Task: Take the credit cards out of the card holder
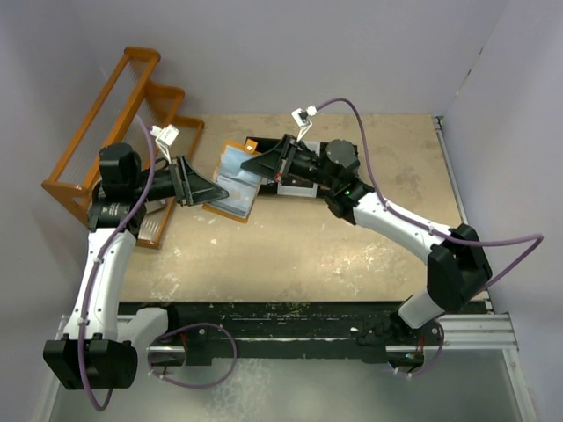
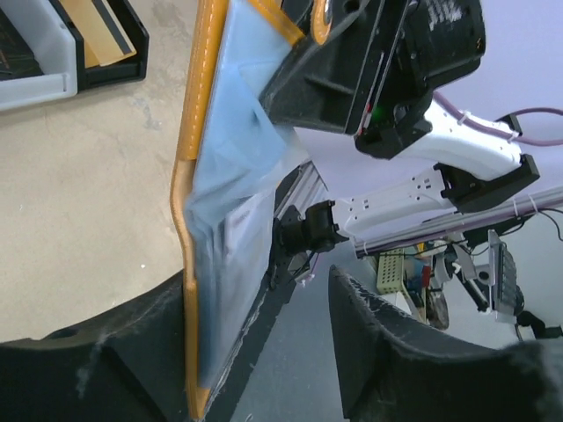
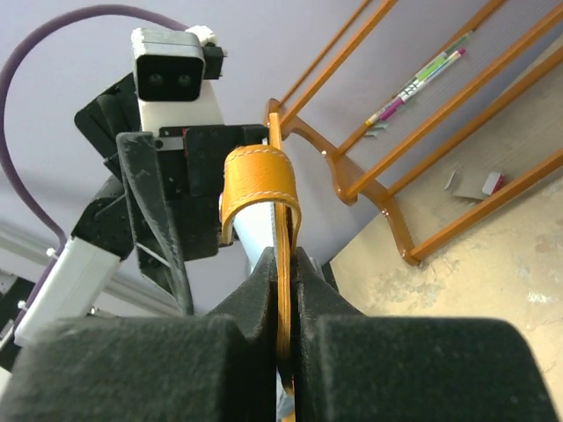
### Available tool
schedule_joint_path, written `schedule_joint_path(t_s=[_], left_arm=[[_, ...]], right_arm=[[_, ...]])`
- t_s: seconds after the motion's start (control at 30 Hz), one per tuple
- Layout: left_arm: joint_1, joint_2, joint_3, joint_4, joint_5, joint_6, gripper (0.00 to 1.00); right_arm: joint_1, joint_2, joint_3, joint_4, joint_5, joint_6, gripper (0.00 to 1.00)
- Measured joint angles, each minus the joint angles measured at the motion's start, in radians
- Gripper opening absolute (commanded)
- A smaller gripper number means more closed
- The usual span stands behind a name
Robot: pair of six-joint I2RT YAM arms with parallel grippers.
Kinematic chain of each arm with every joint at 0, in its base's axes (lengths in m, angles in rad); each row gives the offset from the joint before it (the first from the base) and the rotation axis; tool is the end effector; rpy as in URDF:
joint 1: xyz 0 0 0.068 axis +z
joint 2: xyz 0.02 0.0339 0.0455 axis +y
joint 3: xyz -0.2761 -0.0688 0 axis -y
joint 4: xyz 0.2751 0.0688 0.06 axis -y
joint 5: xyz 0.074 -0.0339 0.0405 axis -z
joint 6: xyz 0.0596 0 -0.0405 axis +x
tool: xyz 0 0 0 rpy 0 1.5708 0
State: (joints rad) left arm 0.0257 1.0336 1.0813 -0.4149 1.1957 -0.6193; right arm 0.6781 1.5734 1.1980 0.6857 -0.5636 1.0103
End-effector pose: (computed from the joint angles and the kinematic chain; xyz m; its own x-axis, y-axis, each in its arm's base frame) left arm 0.2414 -0.0493 0.3894 -0.7907 -0.2331 -0.5661 0.4909 0.3110 -0.8138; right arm 0.3049 0.2865 0.3825 -0.6583 0.3891 -0.6444 -0.6939 0.0181 0.7198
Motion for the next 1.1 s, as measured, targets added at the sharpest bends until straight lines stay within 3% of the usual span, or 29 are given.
schedule_joint_path(t_s=[0.13,0.3,0.5,0.77,1.03,1.1], left_arm=[[-0.001,-0.069,-0.105,0.232,-0.009,-0.146,0.8],[-0.002,-0.098,-0.227,0.545,-0.022,-0.371,0.8],[-0.002,-0.079,-0.259,0.733,-0.048,-0.534,0.74],[-0.002,-0.133,-0.258,0.789,-0.069,-0.612,0.53],[0.003,-0.164,-0.258,0.764,-0.075,-0.615,0.16],[0.008,-0.158,-0.258,0.755,-0.073,-0.617,0.09]], right_arm=[[0.026,-0.08,-0.133,0.091,0.14,0.063,0.0],[0.095,-0.156,-0.228,0.201,0.359,0.121,0.0],[0.182,-0.167,-0.229,0.265,0.555,0.15,0.0],[0.28,-0.177,-0.246,0.289,0.8,0.119,0.0],[0.322,-0.19,-0.271,0.346,0.905,0.097,0.0],[0.325,-0.193,-0.287,0.355,0.92,0.095,0.07]])
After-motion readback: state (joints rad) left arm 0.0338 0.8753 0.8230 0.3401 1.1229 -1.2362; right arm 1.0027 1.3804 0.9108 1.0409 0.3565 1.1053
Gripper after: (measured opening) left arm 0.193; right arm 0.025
